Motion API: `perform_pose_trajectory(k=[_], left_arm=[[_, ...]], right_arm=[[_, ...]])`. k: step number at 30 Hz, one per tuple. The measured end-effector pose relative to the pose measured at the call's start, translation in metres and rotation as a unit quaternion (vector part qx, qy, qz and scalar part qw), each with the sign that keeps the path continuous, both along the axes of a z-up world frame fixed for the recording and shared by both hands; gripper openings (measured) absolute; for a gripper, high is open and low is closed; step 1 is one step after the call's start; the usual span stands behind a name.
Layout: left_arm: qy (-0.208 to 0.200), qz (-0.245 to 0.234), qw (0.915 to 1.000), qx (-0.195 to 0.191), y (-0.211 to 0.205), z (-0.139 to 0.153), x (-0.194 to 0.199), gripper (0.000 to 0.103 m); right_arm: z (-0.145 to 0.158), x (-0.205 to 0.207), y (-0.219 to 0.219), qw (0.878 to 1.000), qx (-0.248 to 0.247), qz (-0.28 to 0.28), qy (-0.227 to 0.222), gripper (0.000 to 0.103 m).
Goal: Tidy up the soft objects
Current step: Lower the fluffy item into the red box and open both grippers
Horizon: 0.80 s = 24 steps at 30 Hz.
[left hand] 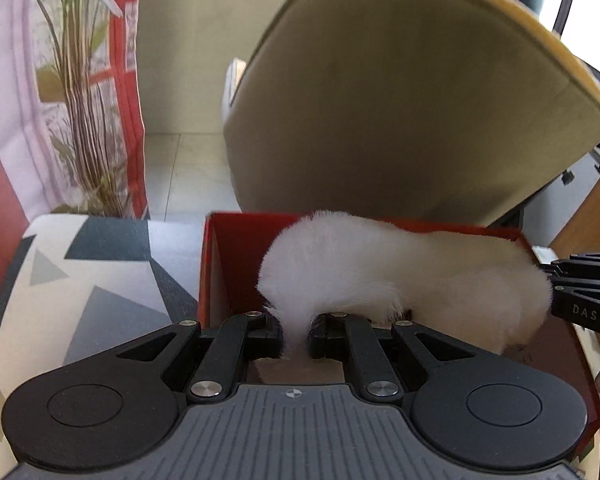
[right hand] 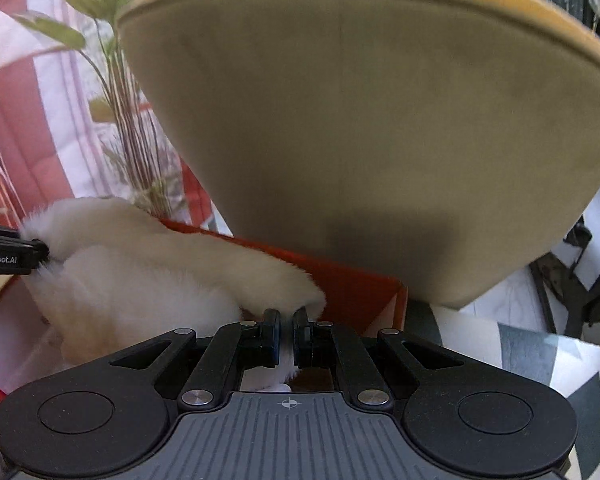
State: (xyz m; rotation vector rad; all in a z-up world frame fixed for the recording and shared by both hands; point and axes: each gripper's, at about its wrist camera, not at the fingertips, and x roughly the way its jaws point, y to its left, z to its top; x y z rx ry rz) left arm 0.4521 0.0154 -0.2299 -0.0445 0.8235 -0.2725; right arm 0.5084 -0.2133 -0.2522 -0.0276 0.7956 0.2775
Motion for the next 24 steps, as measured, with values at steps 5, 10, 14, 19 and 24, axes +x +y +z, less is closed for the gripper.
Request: perform_pose_trajectory(k=[5,10,14,19,24], left_arm=[[0.021,-0.008,0.9997,0.006,-0.002,-0.003,0.007,0.018],[0.025,-0.011,0.9996,0.006,-0.003,-0.003,0.008,0.021],[0.022,-0.012,0.9996,0.01,-0.005,-0.001,0.009,0.025],[0.006,-0.011,0.9996,0.024,-0.008,0.005,0.003,0.032],[-0.015,-0.012,0.9992,0.035,-0.01,0.015,-0.007,0.047]], right_arm=[[-0.014,0.013,0.009,1.0,-0.014,0.003,0.025,0.006],[-0.023,0.025,0.019,0.998,-0.029,0.0,0.047,0.007],[-0.027,0.027,0.023,0.998,-0.037,-0.006,0.057,0.008],[-0.024,0.024,0.024,0.997,-0.046,-0.02,0.059,0.021],[-0.01,0.007,0.011,0.998,-0.048,-0.032,0.035,0.027]])
